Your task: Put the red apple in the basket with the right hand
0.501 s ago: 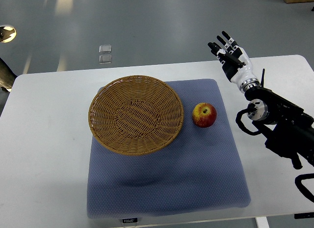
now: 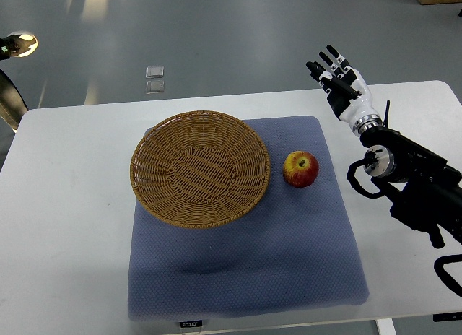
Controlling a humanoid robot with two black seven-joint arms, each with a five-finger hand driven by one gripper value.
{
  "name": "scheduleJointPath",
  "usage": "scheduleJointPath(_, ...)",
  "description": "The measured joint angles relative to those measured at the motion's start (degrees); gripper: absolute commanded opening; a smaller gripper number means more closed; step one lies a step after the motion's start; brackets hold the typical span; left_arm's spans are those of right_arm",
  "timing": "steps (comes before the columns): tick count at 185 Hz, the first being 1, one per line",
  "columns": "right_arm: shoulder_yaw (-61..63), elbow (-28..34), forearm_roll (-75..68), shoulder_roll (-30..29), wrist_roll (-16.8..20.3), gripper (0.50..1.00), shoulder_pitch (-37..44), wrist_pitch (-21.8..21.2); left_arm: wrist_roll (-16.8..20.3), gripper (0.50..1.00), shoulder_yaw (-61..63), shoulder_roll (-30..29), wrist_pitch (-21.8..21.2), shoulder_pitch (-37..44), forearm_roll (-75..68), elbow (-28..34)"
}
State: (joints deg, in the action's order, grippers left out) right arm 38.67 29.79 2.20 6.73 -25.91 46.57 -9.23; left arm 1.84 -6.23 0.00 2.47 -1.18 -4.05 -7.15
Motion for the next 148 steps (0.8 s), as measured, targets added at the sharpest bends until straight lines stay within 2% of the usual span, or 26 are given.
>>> scheduleJointPath(148,-0.1,-0.09,0.0,0.43,0.04,0.921,1.32,1.23,0.0,1.0,0.08,0.0,0.01,0.04,0.0,0.03)
